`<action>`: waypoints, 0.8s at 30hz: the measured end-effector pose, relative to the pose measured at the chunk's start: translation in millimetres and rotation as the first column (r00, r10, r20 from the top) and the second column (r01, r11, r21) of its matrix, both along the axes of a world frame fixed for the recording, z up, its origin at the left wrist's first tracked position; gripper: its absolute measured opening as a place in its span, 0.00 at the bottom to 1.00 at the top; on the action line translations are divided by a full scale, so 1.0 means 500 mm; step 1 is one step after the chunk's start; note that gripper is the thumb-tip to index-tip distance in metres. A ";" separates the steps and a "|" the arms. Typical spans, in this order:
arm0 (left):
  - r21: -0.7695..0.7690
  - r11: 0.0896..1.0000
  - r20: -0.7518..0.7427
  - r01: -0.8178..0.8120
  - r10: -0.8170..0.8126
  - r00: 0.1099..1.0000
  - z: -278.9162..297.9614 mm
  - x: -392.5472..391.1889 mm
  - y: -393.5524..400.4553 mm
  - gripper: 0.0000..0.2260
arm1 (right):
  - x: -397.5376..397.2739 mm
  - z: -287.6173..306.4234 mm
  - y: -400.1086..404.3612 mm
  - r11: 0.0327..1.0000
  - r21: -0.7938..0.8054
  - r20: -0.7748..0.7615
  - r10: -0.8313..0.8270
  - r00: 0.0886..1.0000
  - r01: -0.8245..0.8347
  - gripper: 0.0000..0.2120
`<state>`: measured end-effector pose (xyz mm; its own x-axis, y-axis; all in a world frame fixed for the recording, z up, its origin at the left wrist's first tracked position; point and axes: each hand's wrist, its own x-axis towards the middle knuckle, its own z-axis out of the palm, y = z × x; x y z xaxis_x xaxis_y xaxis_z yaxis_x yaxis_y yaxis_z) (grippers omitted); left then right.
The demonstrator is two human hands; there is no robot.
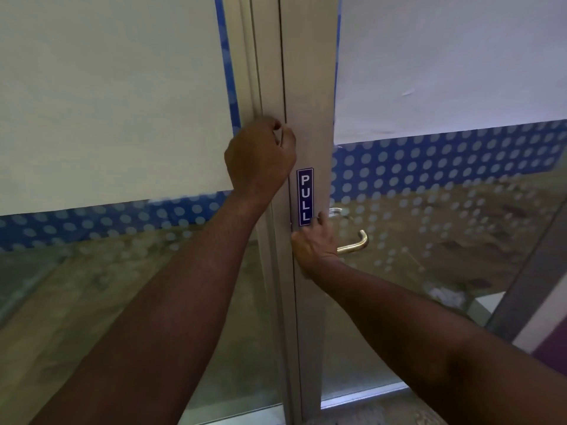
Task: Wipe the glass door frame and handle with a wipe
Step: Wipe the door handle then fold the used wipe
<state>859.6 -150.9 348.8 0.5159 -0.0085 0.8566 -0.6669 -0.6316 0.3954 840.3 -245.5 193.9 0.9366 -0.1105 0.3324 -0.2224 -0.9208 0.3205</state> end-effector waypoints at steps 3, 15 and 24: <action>0.071 0.997 0.146 -0.035 0.024 0.989 0.027 0.021 -0.027 0.11 | 0.002 0.004 -0.007 0.996 0.087 0.032 0.013 0.999 -0.015 0.16; 0.191 0.951 0.424 -0.245 0.145 0.894 0.029 0.132 -0.086 0.33 | 0.012 -0.002 -0.032 0.754 0.639 0.223 -0.370 0.902 0.151 0.12; 0.111 0.922 0.521 -0.370 0.263 0.812 0.019 0.171 -0.107 0.35 | 0.010 -0.018 -0.009 0.983 0.186 0.124 -0.017 0.992 -0.006 0.13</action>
